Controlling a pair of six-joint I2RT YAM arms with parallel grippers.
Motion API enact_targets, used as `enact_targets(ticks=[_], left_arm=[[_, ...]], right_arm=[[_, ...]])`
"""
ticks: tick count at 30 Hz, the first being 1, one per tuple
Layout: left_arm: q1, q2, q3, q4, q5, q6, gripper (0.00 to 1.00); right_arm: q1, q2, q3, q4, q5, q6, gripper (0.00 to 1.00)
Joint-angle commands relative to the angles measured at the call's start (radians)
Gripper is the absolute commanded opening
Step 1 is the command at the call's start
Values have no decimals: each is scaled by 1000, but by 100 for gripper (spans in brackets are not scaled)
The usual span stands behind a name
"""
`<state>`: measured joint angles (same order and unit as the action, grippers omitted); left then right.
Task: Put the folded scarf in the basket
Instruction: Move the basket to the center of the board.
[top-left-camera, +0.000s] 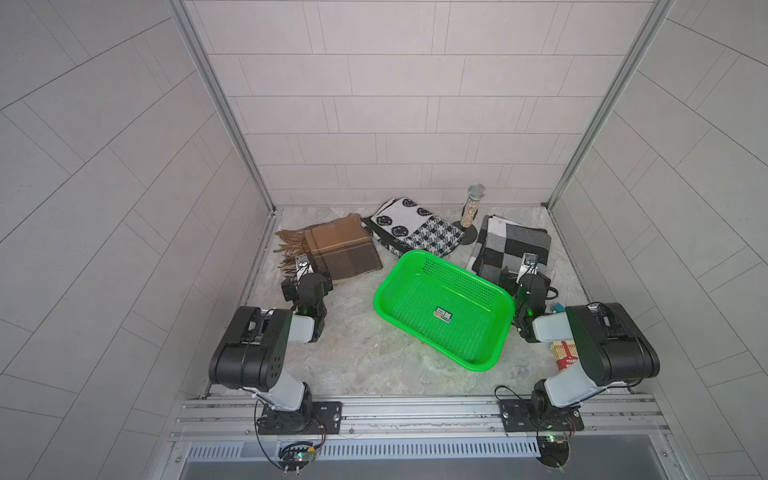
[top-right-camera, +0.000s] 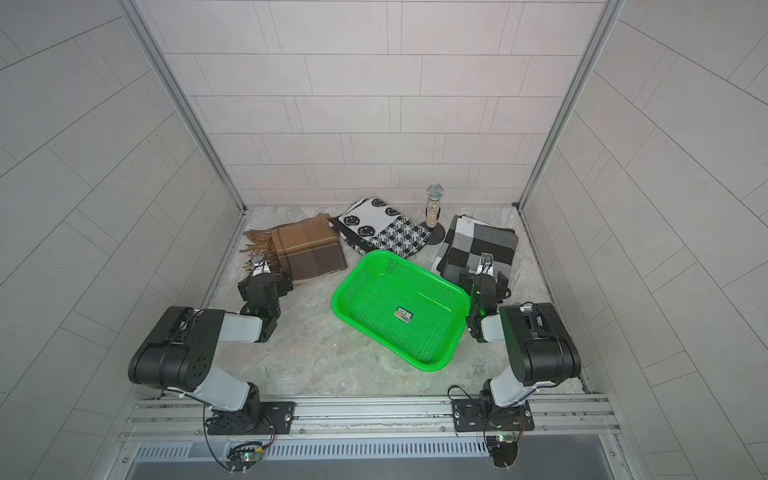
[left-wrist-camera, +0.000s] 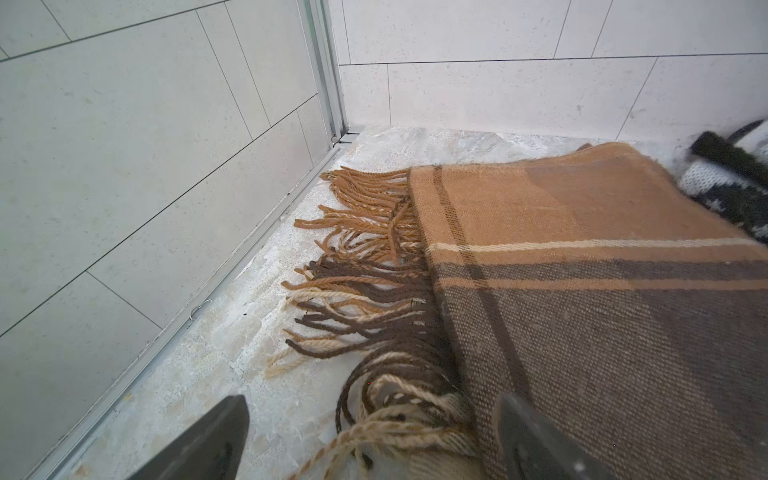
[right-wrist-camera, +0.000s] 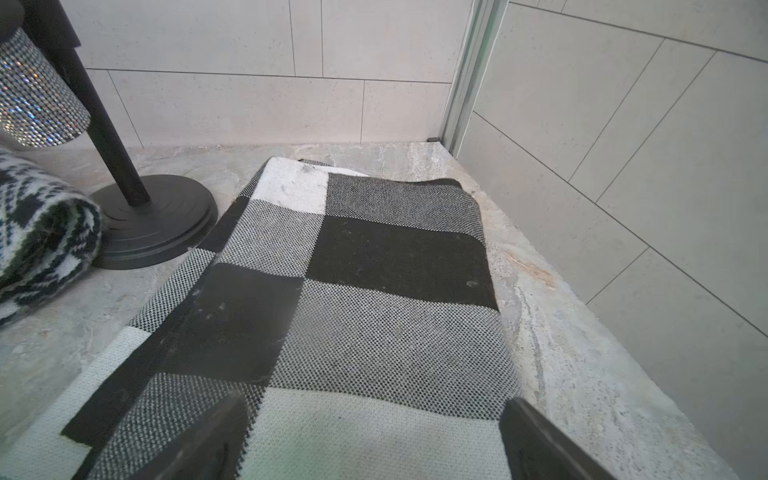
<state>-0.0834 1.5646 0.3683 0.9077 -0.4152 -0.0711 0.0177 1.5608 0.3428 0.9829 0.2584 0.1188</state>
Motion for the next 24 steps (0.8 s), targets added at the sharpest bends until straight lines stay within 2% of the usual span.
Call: enact_targets(ticks=[1, 21, 24], left_arm=[[4, -2, 17, -6, -9, -6, 100], [4, -2, 16, -6, -8, -5, 100], [1, -31, -28, 67, 7, 14, 100]], right_arm=[[5, 4, 3, 6, 16, -6, 100], [5, 1, -6, 23, 23, -6, 100], [4, -71, -52, 17, 36, 14, 100]])
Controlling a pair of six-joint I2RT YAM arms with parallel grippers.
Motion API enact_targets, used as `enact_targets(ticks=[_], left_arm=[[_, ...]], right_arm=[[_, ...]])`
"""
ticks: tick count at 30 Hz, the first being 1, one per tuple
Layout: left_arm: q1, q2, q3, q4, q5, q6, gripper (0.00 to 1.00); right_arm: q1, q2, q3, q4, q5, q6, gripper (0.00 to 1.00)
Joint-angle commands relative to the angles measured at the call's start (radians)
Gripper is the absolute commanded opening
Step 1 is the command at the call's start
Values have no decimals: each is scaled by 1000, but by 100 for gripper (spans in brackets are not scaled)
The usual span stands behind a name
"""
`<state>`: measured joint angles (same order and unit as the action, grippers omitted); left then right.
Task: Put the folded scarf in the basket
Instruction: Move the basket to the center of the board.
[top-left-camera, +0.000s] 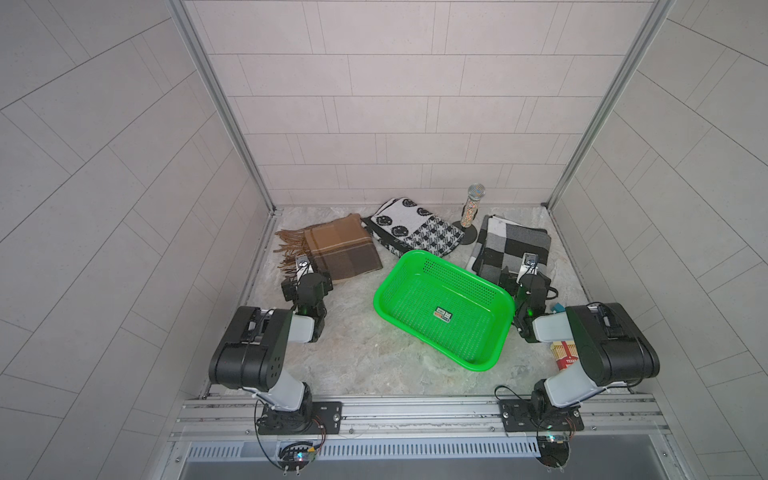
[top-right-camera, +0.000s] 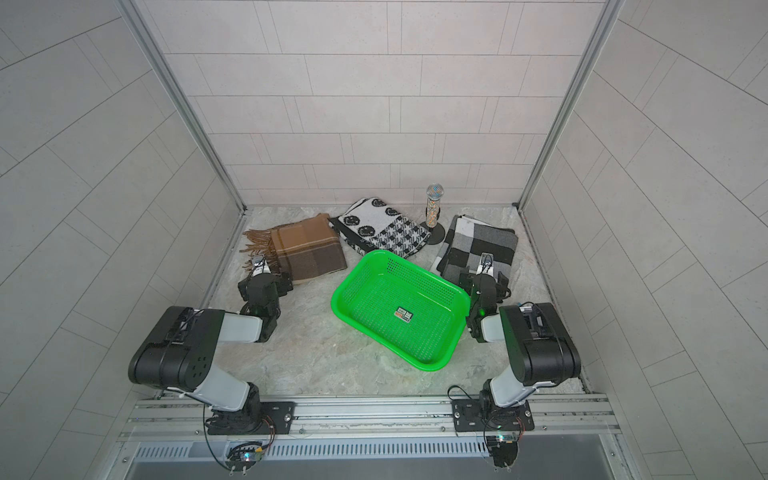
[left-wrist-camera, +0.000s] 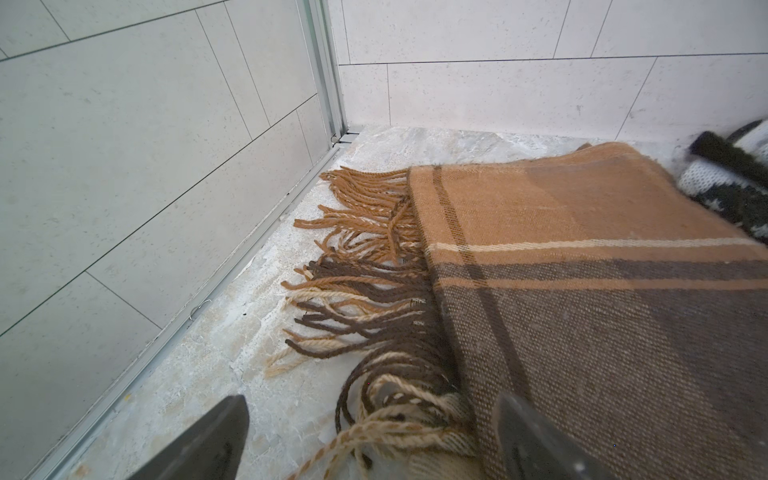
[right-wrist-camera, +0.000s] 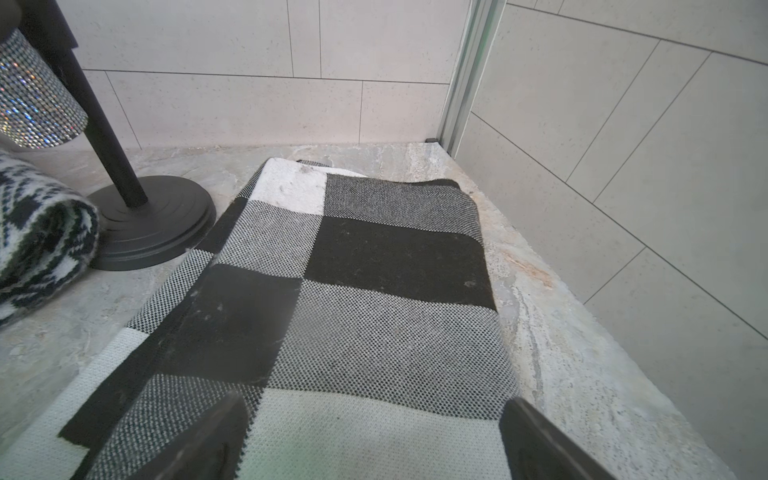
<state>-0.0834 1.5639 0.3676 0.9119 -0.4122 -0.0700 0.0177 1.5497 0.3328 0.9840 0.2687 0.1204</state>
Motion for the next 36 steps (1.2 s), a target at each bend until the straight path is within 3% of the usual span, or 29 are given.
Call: enact_targets(ticks=[1, 2, 4, 9, 12, 14, 16, 18, 20, 24, 28, 32, 36], left_arm=[[-1, -66, -43, 59, 2, 16, 100], [-8, -130, -50, 22, 1, 24, 100], [-17, -264, -39, -108, 38, 52, 100], [-87, -537, 45, -302, 72, 56, 100], [-159, -587, 167, -405, 46, 56, 100], [-171, -598, 294, -616, 63, -153, 100], [-163, -592, 378, -812, 168, -351, 100], [-119, -545, 395, -777, 374, -491, 100], [-78, -455, 500, -872, 592, -533, 100], [-100, -336, 679, -1136, 704, -427, 100], [-172, -286, 755, -1335, 680, -279, 84], [-291, -206, 838, -1504, 557, -151, 80], [-322, -122, 890, -1564, 534, -99, 77]], right_arm=[[5, -66, -74, 81, 17, 7, 100], [7, -59, -112, 198, 17, -11, 100], [81, -136, -144, 206, 240, -38, 100], [87, -614, 64, -376, 245, -2, 100], [61, -723, 343, -851, 292, 264, 100], [45, -736, 464, -1096, 270, 466, 100], [15, -753, 453, -1125, 203, 640, 100], [-58, -753, 472, -1133, -54, 666, 100], [-47, -714, 567, -1317, -71, 694, 100], [-42, -559, 800, -1700, -151, 644, 100], [-33, -585, 773, -1726, -246, 588, 91], [-16, -605, 784, -1820, -291, 577, 85], [16, -600, 798, -1907, -312, 540, 81]])
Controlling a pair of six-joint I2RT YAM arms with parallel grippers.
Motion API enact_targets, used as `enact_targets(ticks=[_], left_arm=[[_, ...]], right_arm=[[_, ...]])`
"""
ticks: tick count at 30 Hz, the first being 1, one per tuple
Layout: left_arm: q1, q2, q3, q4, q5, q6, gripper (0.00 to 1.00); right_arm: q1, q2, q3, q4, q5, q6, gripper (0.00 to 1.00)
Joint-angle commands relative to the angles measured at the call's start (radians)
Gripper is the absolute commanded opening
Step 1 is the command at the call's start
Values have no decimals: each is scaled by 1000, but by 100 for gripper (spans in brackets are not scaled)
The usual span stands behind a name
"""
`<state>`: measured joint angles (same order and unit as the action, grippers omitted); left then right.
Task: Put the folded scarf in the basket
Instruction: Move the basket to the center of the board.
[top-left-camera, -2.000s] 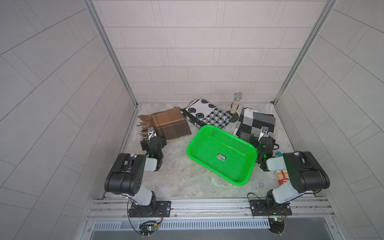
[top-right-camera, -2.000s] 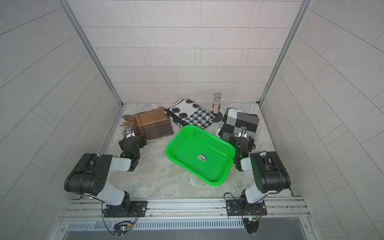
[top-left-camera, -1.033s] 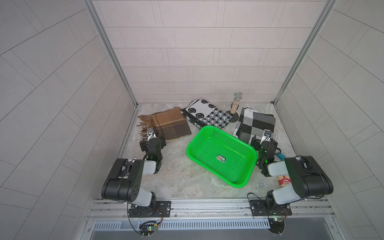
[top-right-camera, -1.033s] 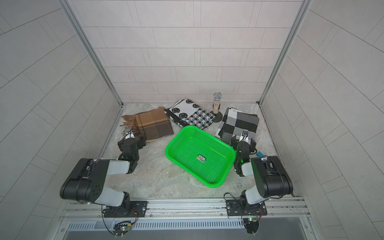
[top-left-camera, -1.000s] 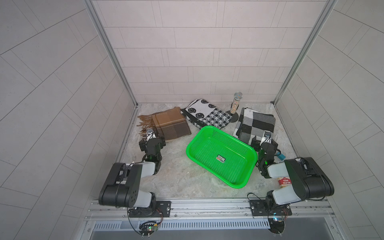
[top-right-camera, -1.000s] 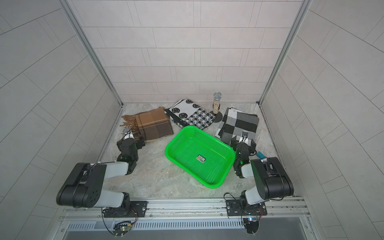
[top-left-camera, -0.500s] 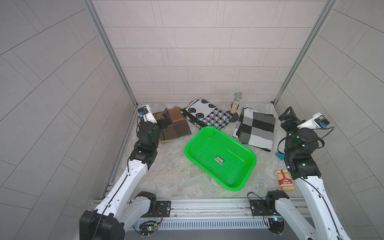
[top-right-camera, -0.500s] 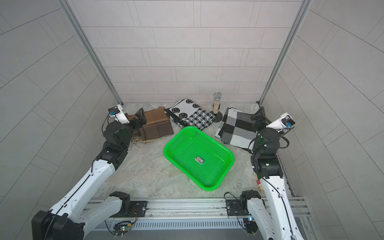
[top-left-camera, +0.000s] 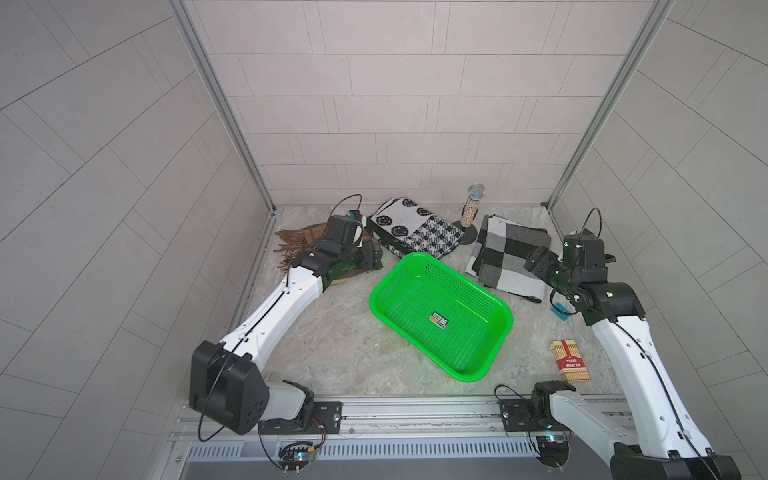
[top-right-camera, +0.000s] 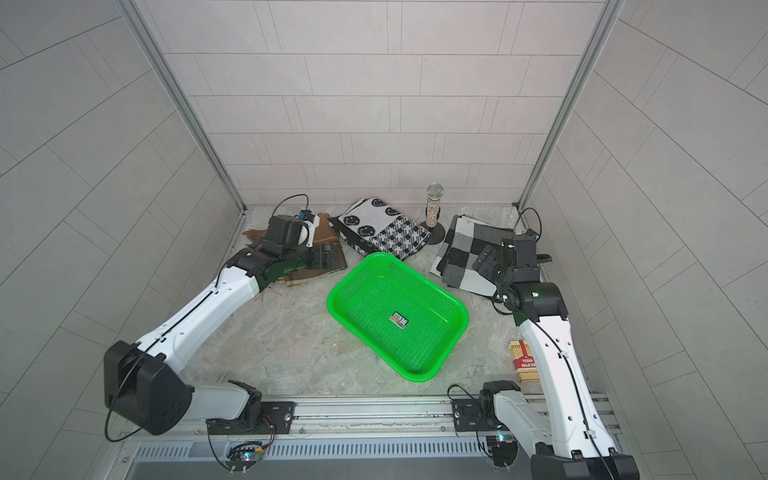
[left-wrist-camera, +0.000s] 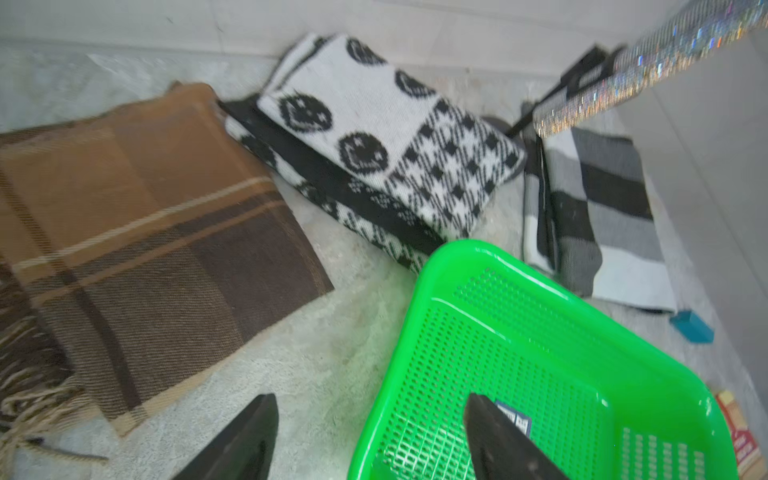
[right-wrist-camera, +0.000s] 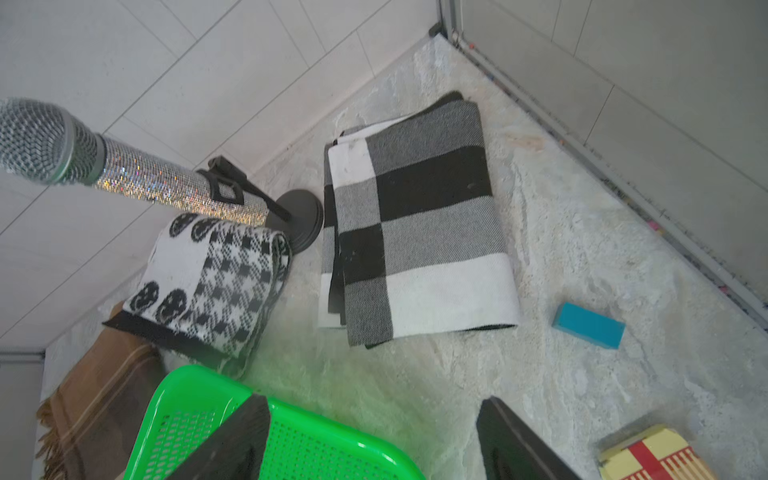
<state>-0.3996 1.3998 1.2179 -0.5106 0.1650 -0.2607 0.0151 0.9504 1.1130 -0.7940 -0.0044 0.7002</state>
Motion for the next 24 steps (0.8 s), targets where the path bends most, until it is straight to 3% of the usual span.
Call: enact_targets(ticks=[1, 8, 16, 24], left_arm=[[-9, 62, 55, -148, -30, 108, 77], [-99, 222, 162, -234, -27, 261, 77], [-156, 335, 196, -223, -107, 314, 74], [-197, 395, 208, -215, -311, 343, 57]], right_arm=[[29, 0, 16, -144, -38, -52, 80], [70, -9, -38, -159, -77, -75, 79], [108, 25, -33, -137, -109, -79, 80], [121, 30, -70, -110, -124, -71, 79]])
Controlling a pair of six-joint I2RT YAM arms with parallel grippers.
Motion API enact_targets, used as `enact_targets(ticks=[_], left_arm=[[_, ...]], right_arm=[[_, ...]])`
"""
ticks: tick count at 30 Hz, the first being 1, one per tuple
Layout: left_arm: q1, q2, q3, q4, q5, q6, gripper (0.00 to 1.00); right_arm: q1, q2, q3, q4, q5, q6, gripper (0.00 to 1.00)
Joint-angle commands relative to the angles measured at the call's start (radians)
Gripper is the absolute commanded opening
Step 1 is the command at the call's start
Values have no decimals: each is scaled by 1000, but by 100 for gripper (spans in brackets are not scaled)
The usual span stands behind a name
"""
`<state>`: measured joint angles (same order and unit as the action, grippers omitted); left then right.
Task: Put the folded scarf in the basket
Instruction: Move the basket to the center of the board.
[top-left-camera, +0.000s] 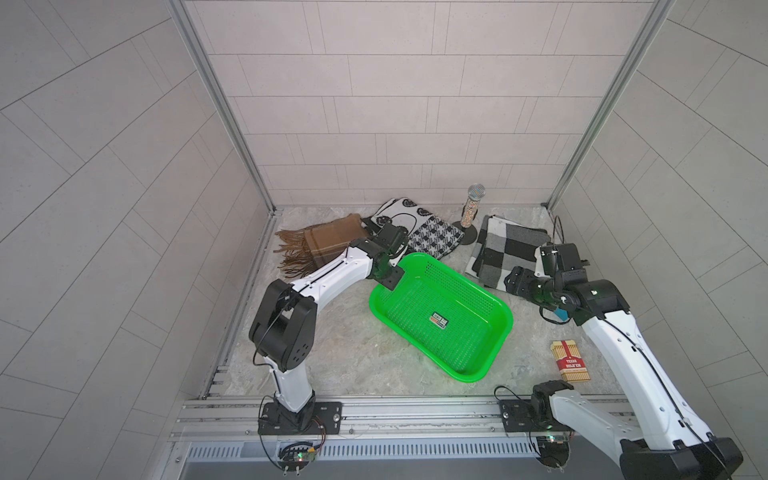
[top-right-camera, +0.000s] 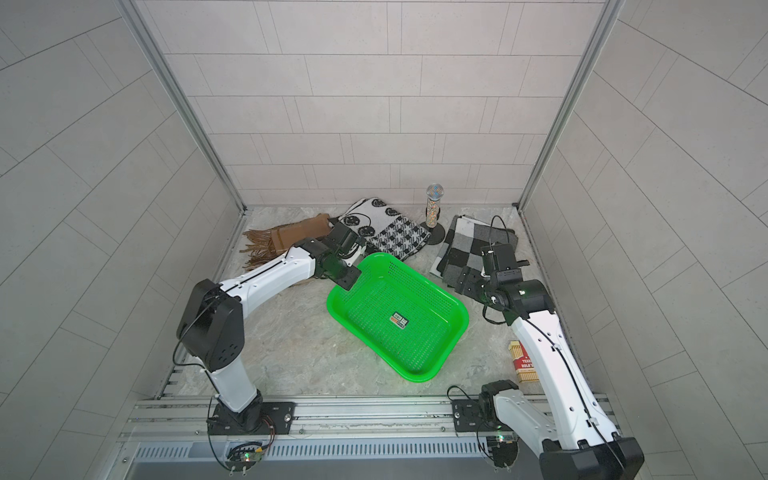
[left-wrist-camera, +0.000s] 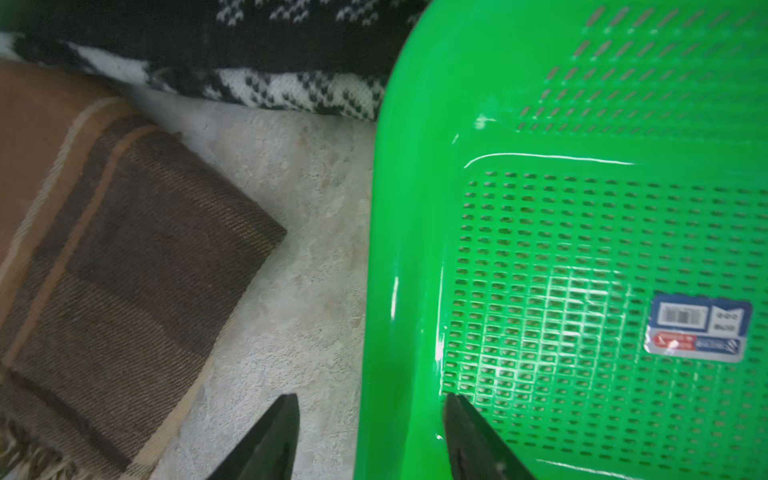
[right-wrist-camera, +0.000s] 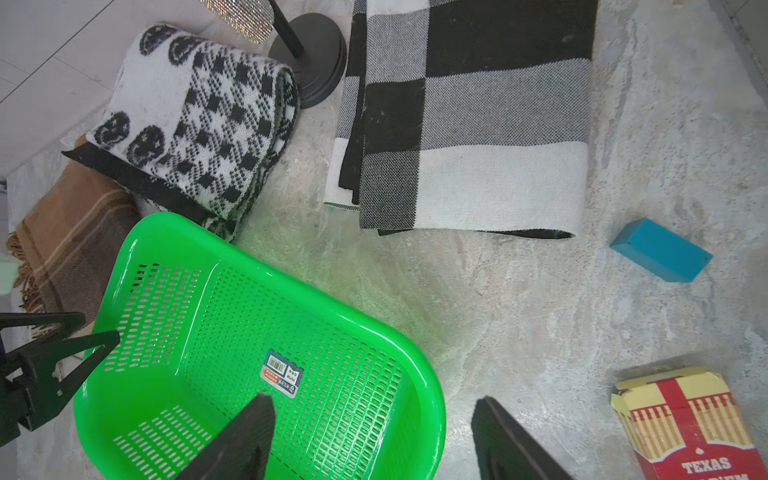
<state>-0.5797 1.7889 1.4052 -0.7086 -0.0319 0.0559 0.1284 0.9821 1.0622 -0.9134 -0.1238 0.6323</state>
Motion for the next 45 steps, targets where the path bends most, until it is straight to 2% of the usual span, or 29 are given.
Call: enact_targets(ticks=[1, 3, 6, 10, 14, 20, 23, 28, 31, 32, 36, 41, 45], left_arm=[[-20, 6, 16, -16, -119, 26, 50], [-20, 0, 3, -18, -123, 20, 39], [-20, -21, -12, -45, -154, -2, 29], [-23, -83, -67, -73, -203, -17, 28], [-22, -168, -144, -89, -232, -56, 21], [-19, -291, -251, -161, -349, -150, 20], [-6, -321, -277, -212, -385, -200, 20], [18, -385, -324, -200, -380, -269, 20], [24, -432, -316, -183, -359, -292, 25], [23, -443, -306, -182, -348, -299, 26], [23, -462, -252, -188, -314, -323, 27], [24, -487, -187, -205, -290, -335, 35], [24, -514, -163, -201, -260, -348, 40]], right_arm=[[7, -1, -25, 14, -5, -1, 79], [8, 0, -35, 22, -5, 0, 76], [9, 0, -55, 30, -1, 10, 74], [10, -3, -88, 33, 4, 36, 73], [26, -12, -128, 34, -5, 67, 70], [164, -45, -210, 52, 8, 150, 68], [240, -46, -253, 89, 23, 193, 68], [310, 16, -252, 118, 14, 208, 64], [334, 52, -245, 81, 12, 217, 54], [346, 52, -251, 73, 23, 224, 53], [377, 20, -279, 41, 70, 253, 53], [385, -79, -271, -51, 178, 269, 59], [385, -129, -296, -61, 193, 284, 60]])
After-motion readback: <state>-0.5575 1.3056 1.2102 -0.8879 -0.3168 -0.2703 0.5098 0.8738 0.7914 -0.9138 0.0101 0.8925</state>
